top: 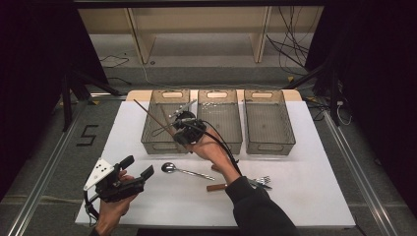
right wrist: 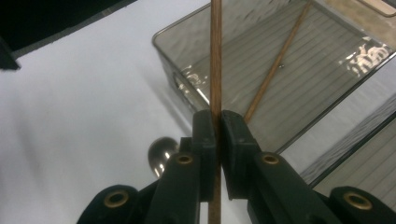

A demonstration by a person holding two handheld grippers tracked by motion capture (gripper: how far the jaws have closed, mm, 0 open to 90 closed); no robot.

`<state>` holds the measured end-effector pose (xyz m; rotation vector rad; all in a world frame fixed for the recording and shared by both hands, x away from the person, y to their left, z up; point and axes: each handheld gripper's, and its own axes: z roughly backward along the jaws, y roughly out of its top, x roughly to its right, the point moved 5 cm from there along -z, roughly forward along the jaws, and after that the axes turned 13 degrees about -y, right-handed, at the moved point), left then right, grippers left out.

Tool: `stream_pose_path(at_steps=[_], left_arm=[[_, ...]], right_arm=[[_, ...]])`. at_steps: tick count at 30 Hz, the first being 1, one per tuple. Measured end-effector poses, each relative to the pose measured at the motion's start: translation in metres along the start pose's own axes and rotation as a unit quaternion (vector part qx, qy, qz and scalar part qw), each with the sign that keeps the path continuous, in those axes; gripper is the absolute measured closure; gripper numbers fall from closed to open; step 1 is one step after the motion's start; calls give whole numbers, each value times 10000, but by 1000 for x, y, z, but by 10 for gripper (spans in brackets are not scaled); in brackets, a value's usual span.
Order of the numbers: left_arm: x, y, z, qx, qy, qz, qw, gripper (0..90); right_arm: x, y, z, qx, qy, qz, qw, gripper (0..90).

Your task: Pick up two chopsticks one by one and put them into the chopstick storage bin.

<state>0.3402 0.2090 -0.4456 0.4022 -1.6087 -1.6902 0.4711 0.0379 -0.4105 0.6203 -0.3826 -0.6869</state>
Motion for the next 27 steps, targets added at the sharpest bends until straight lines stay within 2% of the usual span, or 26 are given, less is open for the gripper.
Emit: stream_pose_path(at_steps=[9,11,19,27], left_arm=[[0,0,0,20,8,-6,10000,137],[0,0,0,13,-1,0,10000,137],[0,0,0,27,-12,1,10000,137],[0,1,0,28,-14,-10,10000,137]], right_arm=[[13,19,-13,103,-9,-494,9987,854],[15,22,-16,95,-85,-534,9985,854],[23,30,-30,23,-127,-807,9967,854],[25,36,-36,54,-146,-1023,9946,854]])
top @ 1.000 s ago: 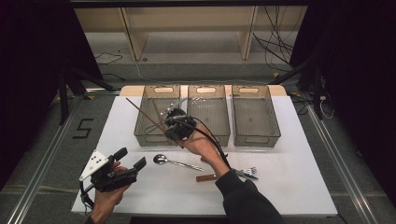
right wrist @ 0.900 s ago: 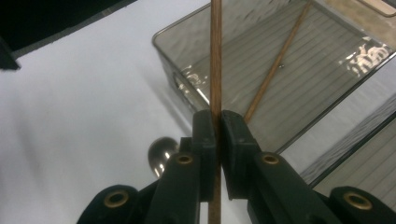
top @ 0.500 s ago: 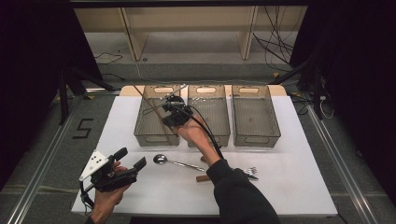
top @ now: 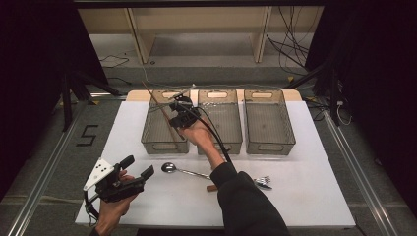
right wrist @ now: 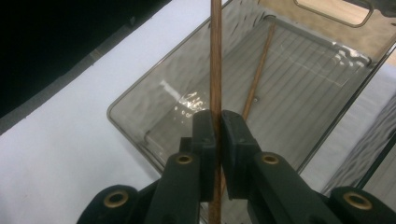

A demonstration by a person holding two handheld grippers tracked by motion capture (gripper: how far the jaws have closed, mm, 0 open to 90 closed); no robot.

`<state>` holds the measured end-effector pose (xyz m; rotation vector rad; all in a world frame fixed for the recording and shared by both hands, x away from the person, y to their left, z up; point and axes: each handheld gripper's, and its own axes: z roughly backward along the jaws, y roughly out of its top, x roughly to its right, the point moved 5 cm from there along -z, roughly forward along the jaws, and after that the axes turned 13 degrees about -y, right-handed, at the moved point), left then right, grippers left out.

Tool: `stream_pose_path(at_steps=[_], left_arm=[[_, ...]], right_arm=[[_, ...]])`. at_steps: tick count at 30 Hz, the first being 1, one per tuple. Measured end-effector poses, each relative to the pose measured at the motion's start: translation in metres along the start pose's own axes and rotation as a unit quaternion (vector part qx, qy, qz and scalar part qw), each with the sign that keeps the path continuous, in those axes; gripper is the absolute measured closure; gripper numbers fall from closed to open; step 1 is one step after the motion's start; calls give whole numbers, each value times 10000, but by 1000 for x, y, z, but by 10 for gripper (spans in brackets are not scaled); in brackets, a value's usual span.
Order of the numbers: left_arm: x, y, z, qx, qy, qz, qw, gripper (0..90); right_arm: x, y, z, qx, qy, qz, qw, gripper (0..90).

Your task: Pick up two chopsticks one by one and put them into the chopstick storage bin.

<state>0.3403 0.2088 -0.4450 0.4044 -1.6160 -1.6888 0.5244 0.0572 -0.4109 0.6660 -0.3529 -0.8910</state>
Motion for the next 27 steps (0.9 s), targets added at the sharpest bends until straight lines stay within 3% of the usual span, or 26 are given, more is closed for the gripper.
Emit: stream_pose_path(at_steps=[16,27], left_arm=[[0,1,0,24,-15,19,10000,137],[0,1,1,33,-22,19,10000,137]], right_arm=[[8,0,-20,-128,-104,-350,9993,853],[8,-5,-35,-314,-222,-434,9983,844]])
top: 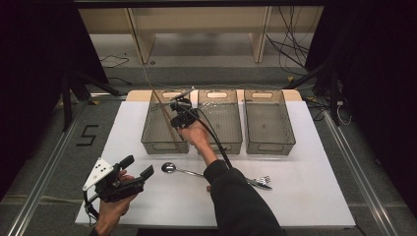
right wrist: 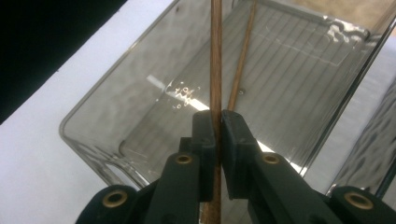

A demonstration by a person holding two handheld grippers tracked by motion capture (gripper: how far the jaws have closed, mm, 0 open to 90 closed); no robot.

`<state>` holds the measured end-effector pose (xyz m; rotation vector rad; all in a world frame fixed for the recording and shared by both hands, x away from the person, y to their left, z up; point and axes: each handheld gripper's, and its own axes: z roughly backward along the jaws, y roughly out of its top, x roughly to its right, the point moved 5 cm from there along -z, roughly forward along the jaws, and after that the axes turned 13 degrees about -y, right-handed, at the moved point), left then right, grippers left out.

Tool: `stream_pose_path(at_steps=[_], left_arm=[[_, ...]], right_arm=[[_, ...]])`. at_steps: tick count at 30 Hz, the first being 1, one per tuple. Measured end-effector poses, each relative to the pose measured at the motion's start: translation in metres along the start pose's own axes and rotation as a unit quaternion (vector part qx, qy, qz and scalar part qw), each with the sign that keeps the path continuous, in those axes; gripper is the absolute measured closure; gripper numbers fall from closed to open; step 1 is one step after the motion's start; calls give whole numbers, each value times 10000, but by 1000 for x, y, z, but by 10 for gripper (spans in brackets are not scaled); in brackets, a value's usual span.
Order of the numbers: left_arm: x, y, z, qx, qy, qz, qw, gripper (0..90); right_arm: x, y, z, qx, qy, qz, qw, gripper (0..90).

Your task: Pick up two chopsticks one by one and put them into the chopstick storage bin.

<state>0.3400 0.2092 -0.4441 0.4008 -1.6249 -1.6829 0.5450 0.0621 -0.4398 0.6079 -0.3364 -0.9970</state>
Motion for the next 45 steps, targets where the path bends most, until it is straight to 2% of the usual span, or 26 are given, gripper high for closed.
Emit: stream_pose_path(at_steps=[1,4,6,13,20,24,31,36,45], left_arm=[[0,0,0,2,2,1,10000,137],[0,0,0,2,13,11,10000,137],[0,0,0,4,13,9,10000,137],[0,0,0,7,12,10,10000,137],[0,0,0,2,14,6,10000,137],[0,0,0,5,18,8,10000,137],[0,-1,0,-23,25,17,10000,137],[0,-1,-1,-17,37,11,10000,137],[-1,-1,-1,-36,47,14,10000,137]], right_arm=[[0,-1,-1,-27,18,-28,10000,839],[0,-1,-2,-45,36,-84,9999,734],[-1,-1,-1,-71,140,-91,9998,655],[0,2,10,76,307,-44,9995,551],[2,3,33,337,444,226,9982,445],[2,-2,48,430,515,555,9962,385],[12,-19,78,565,737,862,9919,350],[23,-35,93,587,761,934,9910,336],[39,-61,109,622,829,987,9897,326]])
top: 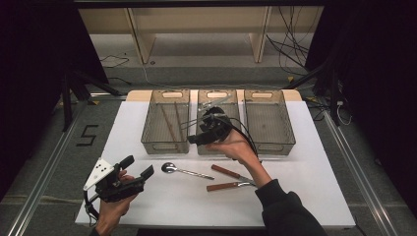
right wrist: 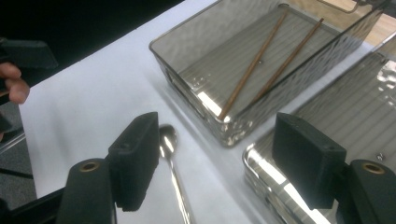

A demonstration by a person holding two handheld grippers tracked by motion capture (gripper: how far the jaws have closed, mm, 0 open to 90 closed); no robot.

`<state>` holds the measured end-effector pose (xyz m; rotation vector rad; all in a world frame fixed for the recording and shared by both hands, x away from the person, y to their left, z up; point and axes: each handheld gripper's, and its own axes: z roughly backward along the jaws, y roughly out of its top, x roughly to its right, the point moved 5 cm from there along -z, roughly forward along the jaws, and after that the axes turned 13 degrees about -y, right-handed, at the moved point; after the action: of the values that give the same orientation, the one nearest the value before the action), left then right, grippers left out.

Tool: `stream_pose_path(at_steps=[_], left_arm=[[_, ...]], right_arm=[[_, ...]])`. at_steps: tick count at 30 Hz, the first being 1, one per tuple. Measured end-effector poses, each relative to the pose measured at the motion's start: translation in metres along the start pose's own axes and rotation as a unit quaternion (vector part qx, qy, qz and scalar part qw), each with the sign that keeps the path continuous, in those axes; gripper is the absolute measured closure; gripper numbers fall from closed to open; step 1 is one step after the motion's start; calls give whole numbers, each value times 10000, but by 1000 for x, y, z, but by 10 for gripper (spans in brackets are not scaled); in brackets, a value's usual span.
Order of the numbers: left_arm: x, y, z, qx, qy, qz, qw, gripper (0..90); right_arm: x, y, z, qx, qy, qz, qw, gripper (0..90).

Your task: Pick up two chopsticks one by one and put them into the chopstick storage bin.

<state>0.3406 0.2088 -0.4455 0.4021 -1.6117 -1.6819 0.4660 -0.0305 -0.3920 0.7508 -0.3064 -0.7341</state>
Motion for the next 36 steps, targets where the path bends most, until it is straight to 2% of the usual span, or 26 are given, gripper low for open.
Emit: stream_pose_path(at_steps=[1,8,15,26,36], left_arm=[[0,0,0,-1,0,-2,10000,137],[0,0,0,-1,-4,3,10000,136],[0,0,-1,-1,2,7,10000,136],[0,0,-1,7,7,16,10000,136],[0,0,-1,-9,1,-1,10000,136]], right_arm=[[1,-3,3,19,0,64,10000,326],[1,-24,13,-47,22,88,9999,318],[2,-39,13,-139,12,111,9998,311],[-6,-55,12,-212,91,168,9996,301],[-12,-69,7,-311,117,337,9989,291]])
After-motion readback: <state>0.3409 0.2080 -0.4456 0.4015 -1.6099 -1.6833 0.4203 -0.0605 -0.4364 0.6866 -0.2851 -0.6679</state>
